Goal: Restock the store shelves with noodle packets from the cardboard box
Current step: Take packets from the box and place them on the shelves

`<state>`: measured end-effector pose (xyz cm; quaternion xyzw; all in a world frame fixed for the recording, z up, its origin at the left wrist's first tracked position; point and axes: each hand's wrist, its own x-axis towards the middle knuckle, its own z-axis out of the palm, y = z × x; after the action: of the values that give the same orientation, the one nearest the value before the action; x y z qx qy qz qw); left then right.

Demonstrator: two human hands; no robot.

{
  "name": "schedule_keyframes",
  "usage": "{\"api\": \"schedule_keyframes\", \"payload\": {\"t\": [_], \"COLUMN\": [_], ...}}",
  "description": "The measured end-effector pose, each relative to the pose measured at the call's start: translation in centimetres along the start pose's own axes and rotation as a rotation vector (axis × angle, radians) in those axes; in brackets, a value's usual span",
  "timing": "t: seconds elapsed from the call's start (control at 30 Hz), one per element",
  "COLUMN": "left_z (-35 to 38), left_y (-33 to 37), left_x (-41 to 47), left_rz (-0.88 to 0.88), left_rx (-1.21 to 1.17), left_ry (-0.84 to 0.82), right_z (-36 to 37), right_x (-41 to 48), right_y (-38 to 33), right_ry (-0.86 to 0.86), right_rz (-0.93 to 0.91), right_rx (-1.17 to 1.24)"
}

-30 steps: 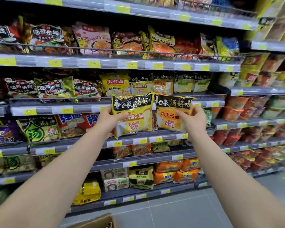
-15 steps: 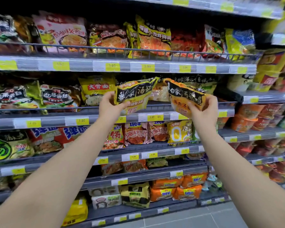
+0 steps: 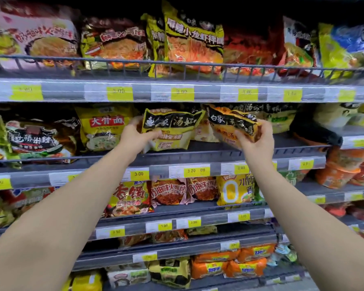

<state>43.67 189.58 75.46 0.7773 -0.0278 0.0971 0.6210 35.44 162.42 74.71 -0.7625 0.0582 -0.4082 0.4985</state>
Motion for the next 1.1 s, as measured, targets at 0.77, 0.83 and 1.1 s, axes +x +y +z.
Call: {"api": "schedule_keyframes", "payload": {"t": [0.77, 0.83, 1.1], "left_z": [4.4, 5.3, 7.0], "left_y": [-0.5, -0.3, -2.4], "left_x": [-1.9, -2.8, -8.5], "left_rz": [0.125, 0.133, -0.037], "left_rx": [0.441, 0.390, 0.198], "left_ry": [0.327, 0.272, 0.233], "right_z": [7.2, 7.3, 6.2], "right_x": [7.6, 6.8, -0.8], "right_y": [3.8, 3.3, 3.8], "right_ry": [-0.437, -0.425, -0.341], "right_rz": [0.183, 0.228, -0.126], "right_rx": [-0.532, -0.511, -0.501]}}
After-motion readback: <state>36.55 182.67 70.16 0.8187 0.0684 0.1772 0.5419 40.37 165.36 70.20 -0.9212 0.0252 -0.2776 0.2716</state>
